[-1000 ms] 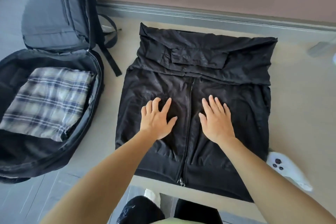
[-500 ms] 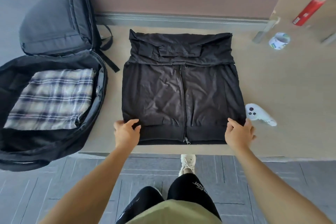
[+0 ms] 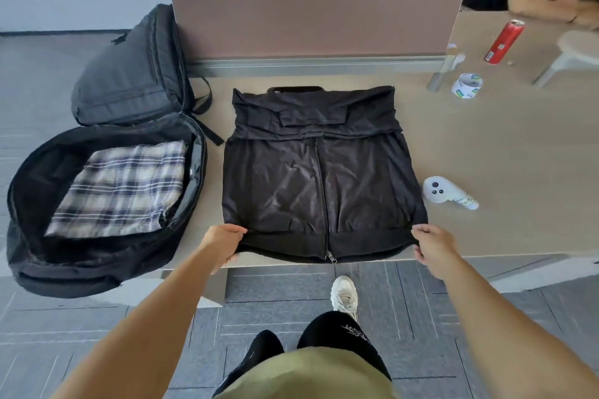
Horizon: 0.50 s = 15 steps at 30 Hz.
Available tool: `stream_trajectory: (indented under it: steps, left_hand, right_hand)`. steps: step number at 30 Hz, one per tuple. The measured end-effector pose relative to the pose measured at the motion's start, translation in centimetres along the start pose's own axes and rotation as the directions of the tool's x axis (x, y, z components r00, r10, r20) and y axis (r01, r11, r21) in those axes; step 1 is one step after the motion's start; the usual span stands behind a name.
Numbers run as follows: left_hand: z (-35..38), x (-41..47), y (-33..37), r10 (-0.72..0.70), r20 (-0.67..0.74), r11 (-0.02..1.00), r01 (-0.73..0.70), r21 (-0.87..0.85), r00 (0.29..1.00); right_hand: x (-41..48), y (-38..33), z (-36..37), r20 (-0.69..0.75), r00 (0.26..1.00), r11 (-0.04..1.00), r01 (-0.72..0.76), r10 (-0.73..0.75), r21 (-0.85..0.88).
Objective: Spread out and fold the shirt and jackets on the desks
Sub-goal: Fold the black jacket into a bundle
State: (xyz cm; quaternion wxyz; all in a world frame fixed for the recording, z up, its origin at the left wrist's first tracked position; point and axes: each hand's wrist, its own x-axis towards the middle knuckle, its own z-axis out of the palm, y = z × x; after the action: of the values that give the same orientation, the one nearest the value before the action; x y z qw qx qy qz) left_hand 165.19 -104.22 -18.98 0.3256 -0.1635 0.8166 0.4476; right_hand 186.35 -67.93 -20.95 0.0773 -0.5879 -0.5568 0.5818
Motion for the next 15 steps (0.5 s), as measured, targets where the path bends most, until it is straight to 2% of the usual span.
stream_trajectory:
  steps: [2, 4, 9, 15]
  left_hand:
    - [-0.8, -0.6, -0.4, -0.034, 0.048, 0.991, 0.04, -0.129, 0.998]
    - [-1.4, -1.1, -0.4, -0.038, 0.122, 0.955, 0.072, -0.288, 0.992]
    - [-1.9, -2.9, 0.8, 0.017, 0.212, 0.843, 0.1, -0.528, 0.977]
    - [-2.8, -5.5, 3.3, 0.033, 0.27, 0.775, 0.145, -0.615, 0.962]
  right_hand:
    - [-1.3, -0.1, -0.8, 0.111, 0.979, 0.963, -0.19, 0.171, 0.191]
    - [-2.1, -0.3, -1.6, 0.187, 0.955, 0.919, -0.277, 0.231, 0.28]
    - [-4.6, -1.5, -2.2, 0.275, 0.942, 0.83, -0.307, 0.194, 0.465]
    - [-7.8, -4.7, -2.2, 0.328, 0.94, 0.795, -0.268, 0.092, 0.544]
